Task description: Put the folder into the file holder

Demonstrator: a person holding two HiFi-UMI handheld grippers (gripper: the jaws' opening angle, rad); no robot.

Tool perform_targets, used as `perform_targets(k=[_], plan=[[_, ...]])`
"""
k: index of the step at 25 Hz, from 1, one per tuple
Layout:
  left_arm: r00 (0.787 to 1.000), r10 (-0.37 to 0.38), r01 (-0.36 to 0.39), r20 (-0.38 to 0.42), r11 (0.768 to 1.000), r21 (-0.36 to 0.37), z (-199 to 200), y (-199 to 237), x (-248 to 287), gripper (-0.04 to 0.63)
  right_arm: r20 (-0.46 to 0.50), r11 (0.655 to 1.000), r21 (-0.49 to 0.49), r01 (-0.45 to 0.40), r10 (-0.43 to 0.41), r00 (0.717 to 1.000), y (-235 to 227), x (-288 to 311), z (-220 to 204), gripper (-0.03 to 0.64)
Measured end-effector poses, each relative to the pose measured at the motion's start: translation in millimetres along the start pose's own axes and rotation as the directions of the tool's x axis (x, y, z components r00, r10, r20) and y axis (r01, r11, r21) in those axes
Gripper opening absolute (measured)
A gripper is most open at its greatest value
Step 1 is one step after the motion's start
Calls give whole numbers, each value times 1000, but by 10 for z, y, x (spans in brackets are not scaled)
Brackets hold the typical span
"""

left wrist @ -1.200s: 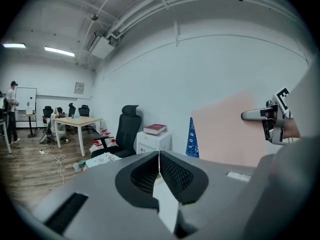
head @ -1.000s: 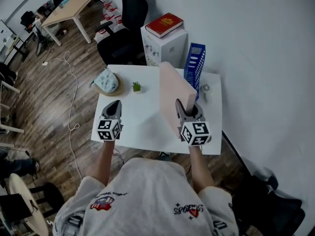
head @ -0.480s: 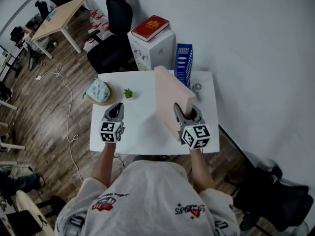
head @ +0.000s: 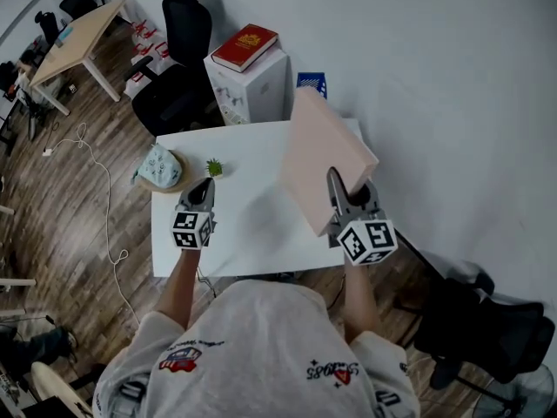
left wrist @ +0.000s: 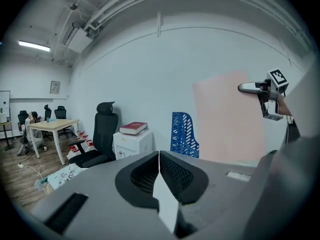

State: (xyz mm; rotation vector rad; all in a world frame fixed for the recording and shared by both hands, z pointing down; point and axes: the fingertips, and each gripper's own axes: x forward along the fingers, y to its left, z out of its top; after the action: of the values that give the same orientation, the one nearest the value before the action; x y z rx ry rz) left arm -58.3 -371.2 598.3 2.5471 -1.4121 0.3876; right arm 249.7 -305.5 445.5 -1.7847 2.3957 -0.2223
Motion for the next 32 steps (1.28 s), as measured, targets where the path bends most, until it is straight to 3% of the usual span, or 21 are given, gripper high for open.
perform_targets(k=[6, 12, 18, 25, 32], plan=[[999, -31, 31, 6, 999, -7, 32, 64, 80, 9, 44, 991, -38, 130, -128, 991, -248, -75, 251, 156], [999, -33, 33, 9, 999, -13, 32, 110, 22, 11, 7, 979, -111, 168, -169, 986, -334, 47, 253, 156], [1000, 13, -12, 11, 999, -30, 12, 284, -182, 11, 37, 965, -150, 217, -214, 976, -467, 321, 382, 157], [997, 72, -72, 7, 997, -33, -38, 435, -432, 11, 161, 955, -132, 265, -243, 957, -554, 641, 545, 158], [991, 130, -130, -3, 991, -33, -73, 542, -667, 9, 224, 932, -177, 316, -275, 935, -583, 867, 446, 160]])
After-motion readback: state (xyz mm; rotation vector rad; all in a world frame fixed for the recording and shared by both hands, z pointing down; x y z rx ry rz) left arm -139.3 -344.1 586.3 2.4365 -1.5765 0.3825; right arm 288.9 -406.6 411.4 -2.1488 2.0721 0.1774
